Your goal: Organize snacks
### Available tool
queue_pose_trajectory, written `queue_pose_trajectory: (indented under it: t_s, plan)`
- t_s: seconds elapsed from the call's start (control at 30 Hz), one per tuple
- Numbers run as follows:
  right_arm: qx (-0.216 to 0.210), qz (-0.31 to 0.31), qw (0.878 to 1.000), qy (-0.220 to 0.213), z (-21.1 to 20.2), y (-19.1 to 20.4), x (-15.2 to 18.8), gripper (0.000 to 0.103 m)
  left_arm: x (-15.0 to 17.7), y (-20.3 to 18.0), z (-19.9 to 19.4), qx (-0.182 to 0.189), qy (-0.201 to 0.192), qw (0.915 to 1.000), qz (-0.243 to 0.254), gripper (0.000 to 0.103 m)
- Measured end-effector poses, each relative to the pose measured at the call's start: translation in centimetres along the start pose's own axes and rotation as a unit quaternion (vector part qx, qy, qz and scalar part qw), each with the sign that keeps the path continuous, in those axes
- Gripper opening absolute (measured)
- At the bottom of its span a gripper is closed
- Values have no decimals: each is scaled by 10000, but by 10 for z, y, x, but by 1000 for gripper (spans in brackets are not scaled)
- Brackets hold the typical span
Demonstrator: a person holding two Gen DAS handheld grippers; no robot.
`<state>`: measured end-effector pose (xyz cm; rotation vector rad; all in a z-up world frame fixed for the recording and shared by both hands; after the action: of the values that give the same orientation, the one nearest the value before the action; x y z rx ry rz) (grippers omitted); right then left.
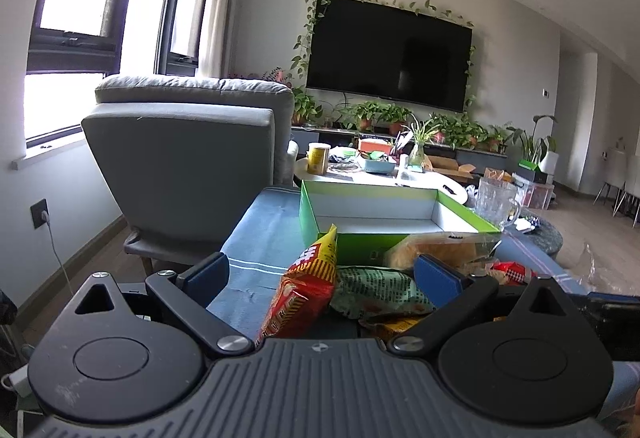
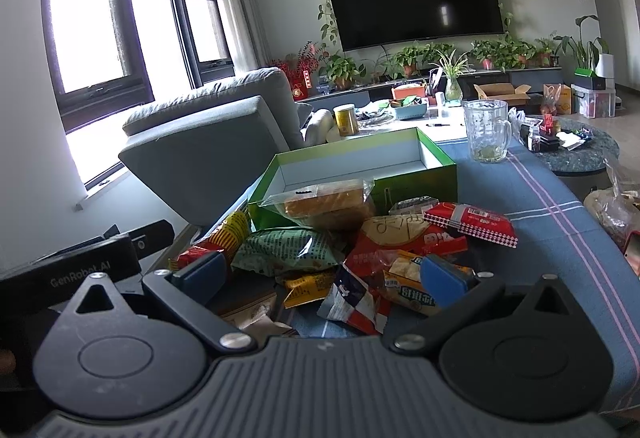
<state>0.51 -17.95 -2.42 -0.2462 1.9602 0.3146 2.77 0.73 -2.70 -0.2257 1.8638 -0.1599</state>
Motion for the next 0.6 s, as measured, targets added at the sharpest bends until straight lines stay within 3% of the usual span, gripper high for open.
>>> queue_pose_trajectory:
  t_s: [0.23, 0.6]
  plan:
    - [3, 47, 10000, 78, 5, -1, 2, 87, 3, -1, 1, -40, -42, 9997, 230, 99]
    - [59, 23, 10000, 58, 10, 0, 2, 87, -1, 5, 3, -34, 19, 9998, 196, 99]
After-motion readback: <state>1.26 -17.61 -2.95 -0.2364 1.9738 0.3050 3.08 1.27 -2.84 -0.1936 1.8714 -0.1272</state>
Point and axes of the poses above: each gripper's, at about its wrist camera, not at the fingertips, and z roughly the way its jaws point, y to its left, x to its underside, the point moved 4 cm from there along z, roughly the way its jaws point, and after that the axes turned 8 degrees about -z, right-handed, at the moved point
